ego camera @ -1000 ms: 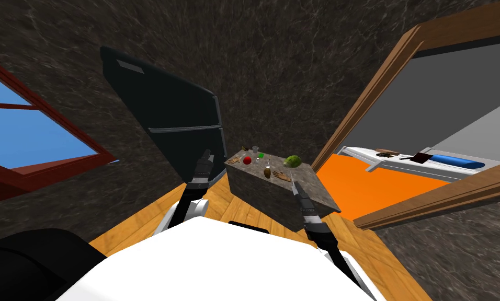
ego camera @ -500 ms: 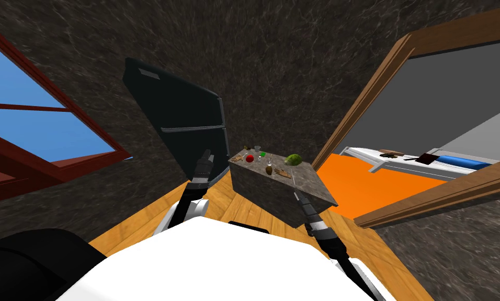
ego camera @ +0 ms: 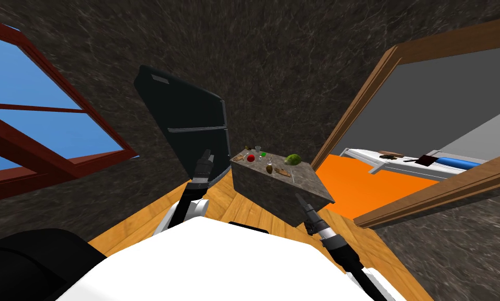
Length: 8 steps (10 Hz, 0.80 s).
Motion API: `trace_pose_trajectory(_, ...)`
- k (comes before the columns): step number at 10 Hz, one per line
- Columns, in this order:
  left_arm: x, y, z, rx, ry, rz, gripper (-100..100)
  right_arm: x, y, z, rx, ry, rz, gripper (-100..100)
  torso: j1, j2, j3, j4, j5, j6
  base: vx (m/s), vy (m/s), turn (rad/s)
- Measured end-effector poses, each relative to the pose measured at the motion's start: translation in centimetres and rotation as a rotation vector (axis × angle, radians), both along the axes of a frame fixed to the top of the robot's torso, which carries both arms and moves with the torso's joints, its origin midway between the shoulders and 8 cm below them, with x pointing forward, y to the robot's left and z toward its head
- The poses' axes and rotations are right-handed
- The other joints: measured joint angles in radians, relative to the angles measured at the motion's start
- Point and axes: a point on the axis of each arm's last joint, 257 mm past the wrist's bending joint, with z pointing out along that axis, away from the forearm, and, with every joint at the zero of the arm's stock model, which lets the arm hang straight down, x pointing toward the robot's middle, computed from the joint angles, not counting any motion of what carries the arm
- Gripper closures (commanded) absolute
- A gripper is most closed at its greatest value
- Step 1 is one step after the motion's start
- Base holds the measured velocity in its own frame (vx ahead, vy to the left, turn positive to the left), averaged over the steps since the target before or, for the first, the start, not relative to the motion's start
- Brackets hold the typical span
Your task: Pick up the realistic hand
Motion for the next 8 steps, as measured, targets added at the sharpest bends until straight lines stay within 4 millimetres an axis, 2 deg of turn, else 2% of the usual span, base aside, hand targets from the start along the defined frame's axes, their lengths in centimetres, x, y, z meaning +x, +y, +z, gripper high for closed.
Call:
trace_pose_trajectory(2,0.0,0.0,0.0,0.0,0.0,0.0,0,-0.6,-1.32,-1.55,-0.072,0.033,0.018,-100,0.0,0.0,0.0,0.0,0.0,0.0,-0.002,-0.002,-0.006)
trace_pose_trajectory(8,0.0,0.0,0.0,0.0,0.0,0.0,0,-0.62,-1.51,-1.67,-0.084,0.039,0.02,-100,0.0,0.0,0.0,0.0,0.0,0.0,0.0,0.0,0.0)
